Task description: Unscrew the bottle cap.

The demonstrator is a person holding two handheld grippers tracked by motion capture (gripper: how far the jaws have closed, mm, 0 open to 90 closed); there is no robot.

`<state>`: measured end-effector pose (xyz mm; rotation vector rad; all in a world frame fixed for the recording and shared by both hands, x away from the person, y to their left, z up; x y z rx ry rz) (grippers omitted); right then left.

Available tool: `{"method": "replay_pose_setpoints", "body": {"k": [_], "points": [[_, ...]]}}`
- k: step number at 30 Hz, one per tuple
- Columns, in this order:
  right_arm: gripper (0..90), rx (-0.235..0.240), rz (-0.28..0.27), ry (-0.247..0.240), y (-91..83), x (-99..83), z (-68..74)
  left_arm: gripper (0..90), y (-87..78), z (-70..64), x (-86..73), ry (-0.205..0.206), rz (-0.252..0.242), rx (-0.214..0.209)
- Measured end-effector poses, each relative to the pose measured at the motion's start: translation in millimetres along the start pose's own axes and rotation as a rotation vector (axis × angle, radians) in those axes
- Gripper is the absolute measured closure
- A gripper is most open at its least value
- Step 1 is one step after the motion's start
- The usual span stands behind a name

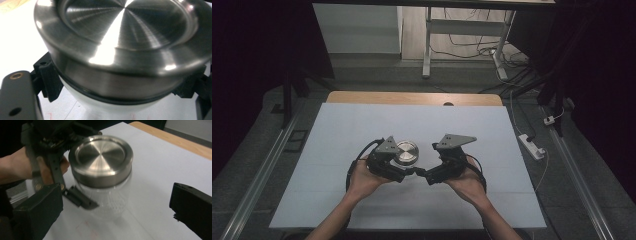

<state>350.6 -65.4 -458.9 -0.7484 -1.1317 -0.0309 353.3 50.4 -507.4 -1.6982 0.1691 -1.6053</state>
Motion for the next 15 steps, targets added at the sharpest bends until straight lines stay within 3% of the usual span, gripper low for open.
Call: {"method": "replay_pose_setpoints", "body": {"k": [11,15], "points": [[0.0,-0.006,-0.009,-0.014,27.3,22.1,14.7,15.2,2.1,-1.6,-0.3,-0.005,0.001,-0.006],[2.9,-0.047,-0.006,-0.038,39.7,25.3,18.8,15.2,2.9,-1.9,-0.4,-0.006,0.002,-0.003]]}}
Point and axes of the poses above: each handheld gripper's, and its own axes: y roughly forward along the jaws, x roughly out of its top, z roughly to its left, the point moved 8 cm from there along y, roughly forward along the jaws, and after that the axes turned 10 degrees about y, right-handed, at the moved point
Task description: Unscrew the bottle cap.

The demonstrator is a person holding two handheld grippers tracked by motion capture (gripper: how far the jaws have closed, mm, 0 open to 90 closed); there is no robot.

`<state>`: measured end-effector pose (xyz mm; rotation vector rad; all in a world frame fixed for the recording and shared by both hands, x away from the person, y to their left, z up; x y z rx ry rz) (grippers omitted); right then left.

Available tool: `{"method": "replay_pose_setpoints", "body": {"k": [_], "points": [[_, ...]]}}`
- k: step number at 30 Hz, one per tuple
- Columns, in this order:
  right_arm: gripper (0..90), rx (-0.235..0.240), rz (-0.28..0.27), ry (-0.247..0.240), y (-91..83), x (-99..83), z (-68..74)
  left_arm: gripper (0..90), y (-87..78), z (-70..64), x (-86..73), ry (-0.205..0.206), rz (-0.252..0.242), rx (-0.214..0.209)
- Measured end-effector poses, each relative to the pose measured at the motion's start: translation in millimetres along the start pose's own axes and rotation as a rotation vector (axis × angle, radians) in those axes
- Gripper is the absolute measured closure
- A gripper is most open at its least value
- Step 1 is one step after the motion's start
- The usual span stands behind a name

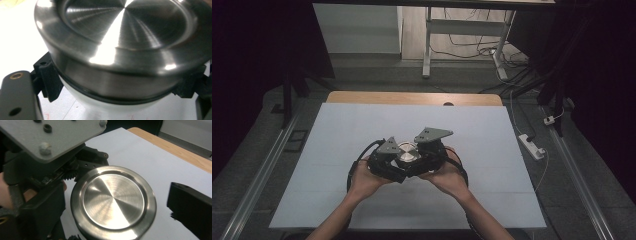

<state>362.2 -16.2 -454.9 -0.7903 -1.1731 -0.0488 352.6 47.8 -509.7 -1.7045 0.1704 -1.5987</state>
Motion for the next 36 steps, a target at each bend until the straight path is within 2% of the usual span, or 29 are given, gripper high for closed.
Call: {"method": "replay_pose_setpoints", "body": {"k": [3,4,5,7,8,10,11,12,13,14,15,16,17,19,20,22,24,26,28,29,30,31,32,33,36], "points": [[6.8,-0.007,0.001,-0.003,3.4,-0.6,0.5,15.2,0.3,0.3,-0.2,-0.01,-0.001,0.004],[10.4,-0.011,-0.006,-0.003,4.1,-0.5,0.3,15.2,0.3,0.3,-0.2,-0.012,-0.002,0.003],[17.9,0.007,-0.015,-0.004,4.3,-0.6,1.4,15.2,0.5,0.3,-0.3,-0.012,0.001,0.003],[19.4,0.009,-0.026,-0.013,3.1,0.2,1.6,15.2,0.7,0.2,-0.4,-0.012,0.001,0.002],[19.5,0.017,-0.021,-0.023,3.1,0.2,2.0,15.2,-0.1,0.1,-0.7,0.007,0.006,-0.015],[19.6,0.045,-0.008,-0.029,2.0,0.1,1.8,15.3,-0.1,-0.7,-0.2,0.004,0.003,-0.02],[19.6,0.067,-0.003,-0.031,1.3,0.1,1.8,15.2,-1.8,-2.4,0.2,0.022,0.001,-0.048],[19.6,0.096,0.003,-0.032,0.2,-0.1,2.0,15.2,-1.8,-2.4,0.2,0.022,0.001,-0.048],[19.6,0.129,0.009,-0.037,-1.1,-0.1,2.5,15.2,-4.1,-5.4,1.1,0.037,-0.012,-0.097],[19.6,0.165,0.017,-0.047,-2.9,-0.1,2.9,15.2,-5.4,-7.3,1.5,0.051,-0.019,-0.12],[19.6,0.165,0.017,-0.047,-2.9,-0.1,2.9,15.2,-5.4,-7.3,1.5,0.051,-0.019,-0.12],[19.6,0.204,0.024,-0.054,-4.9,0.0,3.6,15.2,-6.5,-9.1,2.3,0.068,-0.028,-0.139],[19.6,0.275,0.035,-0.085,-9.6,-0.2,4.6,15.2,-8.3,-13.9,4.6,0.086,-0.041,-0.172],[19.6,0.35,0.043,-0.119,-14.9,-1.1,6.1,15.2,-10.1,-19.0,6.0,0.116,-0.052,-0.213],[19.6,0.394,0.045,-0.134,-17.3,-1.8,6.5,15.2,-10.1,-19.0,6.0,0.116,-0.052,-0.213],[19.3,0.464,0.04,-0.141,-20.8,-3.6,6.2,15.2,-9.8,-24.9,8.7,0.127,-0.065,-0.245],[17.1,0.489,0.039,-0.117,-21.7,-4.6,5.0,15.2,-9.2,-25.5,9.3,0.127,-0.063,-0.239],[5.5,0.481,0.055,-0.066,-20.2,-3.3,4.3,15.2,-8.6,-24.0,9.8,0.123,-0.051,-0.218],[2.4,0.433,0.058,-0.041,-21.2,0.7,4.4,15.2,-8.7,-18.6,9.3,0.089,-0.047,-0.172],[1.5,0.394,0.051,-0.039,-22.8,3.5,4.4,15.2,-8.7,-18.6,9.3,0.089,-0.047,-0.172],[1.5,0.394,0.051,-0.039,-22.8,3.5,4.4,15.2,-8.7,-16.2,8.9,0.076,-0.045,-0.149],[1.5,0.307,0.04,-0.043,-24.8,7.6,6.0,15.2,-8.9,-10.9,7.7,0.049,-0.04,-0.106],[1.8,0.254,0.03,-0.049,-24.9,9.2,7.0,15.2,-9.2,-8.1,6.7,0.039,-0.037,-0.085],[3.1,0.206,0.021,-0.053,-24.6,10.0,8.0,15.2,-9.2,-8.1,6.7,0.039,-0.037,-0.085],[6.1,0.116,-0.003,-0.046,-20.7,10.2,11.5,15.2,-9.8,-2.6,5.1,0.008,-0.026,-0.032]]}}
Point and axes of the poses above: each handheld gripper's, and its own axes: y roughly forward along the jaws, x roughly out of its top, z roughly to its left, the point moved 8 cm from there along y, roughly forward along the jaws, and after that the axes turned 10 degrees about y, right-handed, at the moved point
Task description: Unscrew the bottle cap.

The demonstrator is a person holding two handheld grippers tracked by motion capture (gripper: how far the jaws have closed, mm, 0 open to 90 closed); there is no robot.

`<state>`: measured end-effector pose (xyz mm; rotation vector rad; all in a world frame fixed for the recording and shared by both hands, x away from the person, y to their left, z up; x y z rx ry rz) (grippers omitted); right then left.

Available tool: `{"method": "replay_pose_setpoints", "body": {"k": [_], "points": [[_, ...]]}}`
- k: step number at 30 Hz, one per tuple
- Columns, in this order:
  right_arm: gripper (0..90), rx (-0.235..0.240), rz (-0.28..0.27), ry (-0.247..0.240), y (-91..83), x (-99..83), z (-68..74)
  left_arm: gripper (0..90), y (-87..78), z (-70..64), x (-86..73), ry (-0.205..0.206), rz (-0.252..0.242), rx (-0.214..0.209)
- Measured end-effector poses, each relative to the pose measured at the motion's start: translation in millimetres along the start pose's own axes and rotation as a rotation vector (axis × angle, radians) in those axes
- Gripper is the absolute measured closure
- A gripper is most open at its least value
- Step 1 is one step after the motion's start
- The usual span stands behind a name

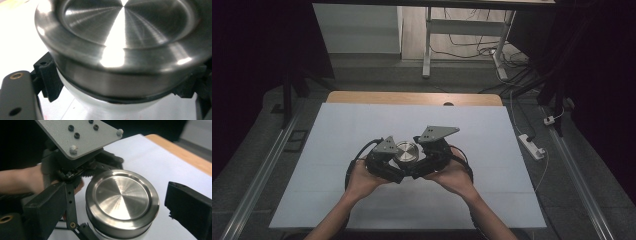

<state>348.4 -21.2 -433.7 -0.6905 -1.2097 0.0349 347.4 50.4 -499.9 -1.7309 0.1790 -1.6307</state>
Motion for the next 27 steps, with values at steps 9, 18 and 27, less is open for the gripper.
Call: {"method": "replay_pose_setpoints", "body": {"k": [9,18,27], "points": [[14.4,-0.15,-0.064,0.045,10.4,-1.7,-3.9,15.2,-0.7,-2.3,4.9,-0.003,0.004,0.044],[19.7,0.067,-0.007,-0.022,3.3,-2.6,1.5,15.2,-5.7,-10.6,4.6,0.059,-0.016,-0.106],[18.0,0.398,-0.011,-0.111,-12.4,-11.9,4.3,15.2,-6.6,-30.2,9.3,0.153,-0.046,-0.258]]}}
Point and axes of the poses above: each handheld gripper's, and its own axes: y roughly forward along the jaws, x roughly out of its top, z roughly to its left, the point moved 8 cm from there along y, roughly forward along the jaws, and after that the axes turned 10 degrees about y, right-handed, at the moved point
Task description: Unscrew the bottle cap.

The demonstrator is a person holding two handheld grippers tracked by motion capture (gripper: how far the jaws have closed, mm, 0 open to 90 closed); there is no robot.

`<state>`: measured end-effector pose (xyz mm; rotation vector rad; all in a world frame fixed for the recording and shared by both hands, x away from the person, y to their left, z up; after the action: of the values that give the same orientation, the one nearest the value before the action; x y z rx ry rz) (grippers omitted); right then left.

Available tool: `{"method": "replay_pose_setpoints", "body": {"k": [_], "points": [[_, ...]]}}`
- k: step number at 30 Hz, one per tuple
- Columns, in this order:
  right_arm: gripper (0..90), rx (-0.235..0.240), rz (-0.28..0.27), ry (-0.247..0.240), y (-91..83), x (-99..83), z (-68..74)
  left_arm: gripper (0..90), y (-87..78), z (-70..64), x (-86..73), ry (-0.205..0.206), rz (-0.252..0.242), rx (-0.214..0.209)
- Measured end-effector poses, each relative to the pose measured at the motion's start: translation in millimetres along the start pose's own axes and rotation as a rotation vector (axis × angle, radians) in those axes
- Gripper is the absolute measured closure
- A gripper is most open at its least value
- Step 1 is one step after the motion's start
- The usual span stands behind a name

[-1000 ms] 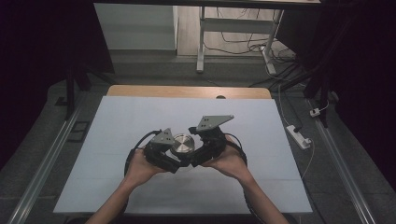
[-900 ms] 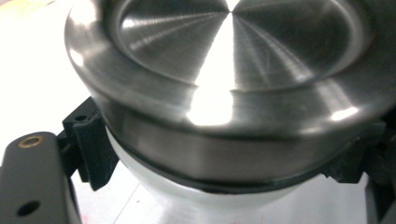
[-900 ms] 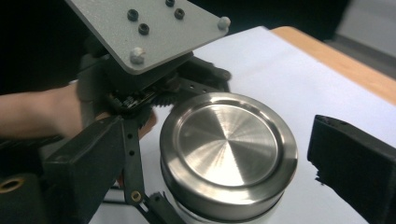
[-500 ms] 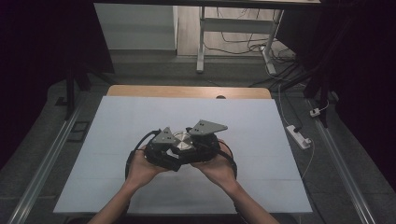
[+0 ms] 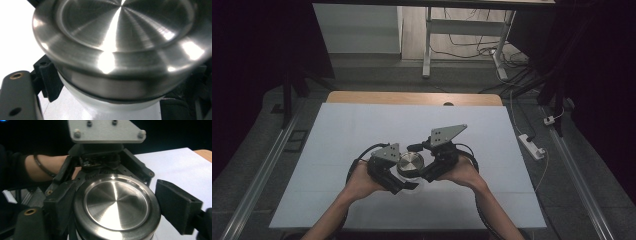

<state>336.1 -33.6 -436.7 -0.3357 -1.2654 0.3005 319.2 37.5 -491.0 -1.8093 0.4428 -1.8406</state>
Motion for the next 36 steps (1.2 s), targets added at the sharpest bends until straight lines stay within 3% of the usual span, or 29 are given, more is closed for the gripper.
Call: {"method": "replay_pose_setpoints", "body": {"k": [1,2,3,4,5,8,9,11,12,14,16,21,24,27,31,35,36], "points": [[14.5,-0.024,-0.003,0.013,0.2,0.9,-2.2,15.2,-0.5,3.1,1.2,-0.03,-0.005,0.033],[12.1,-0.063,-0.009,0.027,0.3,2.9,-4.7,15.2,-0.5,3.1,1.2,-0.03,-0.005,0.033],[11.4,-0.101,-0.019,0.03,-0.3,5.5,-6.4,15.2,-3.3,8.3,0.5,-0.057,-0.001,0.084],[10.7,-0.148,-0.026,0.035,-1.2,8.0,-7.8,15.2,-3.3,8.3,0.5,-0.057,-0.001,0.084],[9.8,-0.195,-0.026,0.035,-1.9,10.2,-9.1,15.2,-6.6,14.8,-1.6,-0.087,0.007,0.14],[9.7,-0.317,-0.046,0.037,-3.8,16.2,-9.9,15.2,-9.8,23.3,-5.6,-0.133,0.012,0.214],[9.7,-0.317,-0.046,0.037,-3.8,16.2,-9.9,15.2,-9.8,23.3,-5.6,-0.133,0.012,0.214],[10.8,-0.351,-0.079,0.103,-2.0,19.6,-8.6,15.2,-11.6,27.8,-8.2,-0.158,0.014,0.248],[10.8,-0.351,-0.079,0.103,-2.0,19.6,-8.6,15.2,-11.6,27.8,-8.2,-0.158,0.014,0.248],[11.9,-0.357,-0.087,0.181,3.6,18.6,-8.1,15.2,-11.8,27.4,-7.1,-0.157,0.008,0.247],[11.8,-0.37,-0.085,0.196,7.7,17.1,-7.7,15.2,-11.6,26.6,-6.3,-0.154,0.006,0.243],[12.4,-0.408,-0.077,0.196,14.0,15.6,-5.9,15.2,-8.7,19.7,-1.0,-0.127,-0.021,0.189],[18.9,-0.449,-0.064,0.146,15.0,15.3,-3.0,15.2,-7.8,16.6,1.4,-0.115,-0.027,0.17],[19.2,-0.442,-0.062,0.136,14.2,16.2,-1.9,15.2,-9.1,15.7,2.4,-0.119,-0.04,0.146],[19.4,-0.391,-0.04,0.103,12.5,17.6,1.8,15.2,-10.3,11.5,4.2,-0.1,-0.049,0.094],[19.4,-0.24,-0.023,0.066,6.5,18.4,6.8,15.2,-11.2,5.2,8.1,-0.073,-0.071,0.037],[19.4,-0.24,-0.023,0.066,6.5,18.4,6.8,15.2,-11.3,3.8,9.1,-0.064,-0.071,0.03]]}}
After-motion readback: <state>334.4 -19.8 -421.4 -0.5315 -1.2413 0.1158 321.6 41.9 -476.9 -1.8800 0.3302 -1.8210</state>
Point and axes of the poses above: each handheld gripper's, and its own axes: y roughly forward along the jaws, x roughly out of its top, z roughly to its left, the point moved 8 cm from there along y, roughly forward along the jaws, and after that the axes turned 10 degrees about y, right-handed, at the moved point
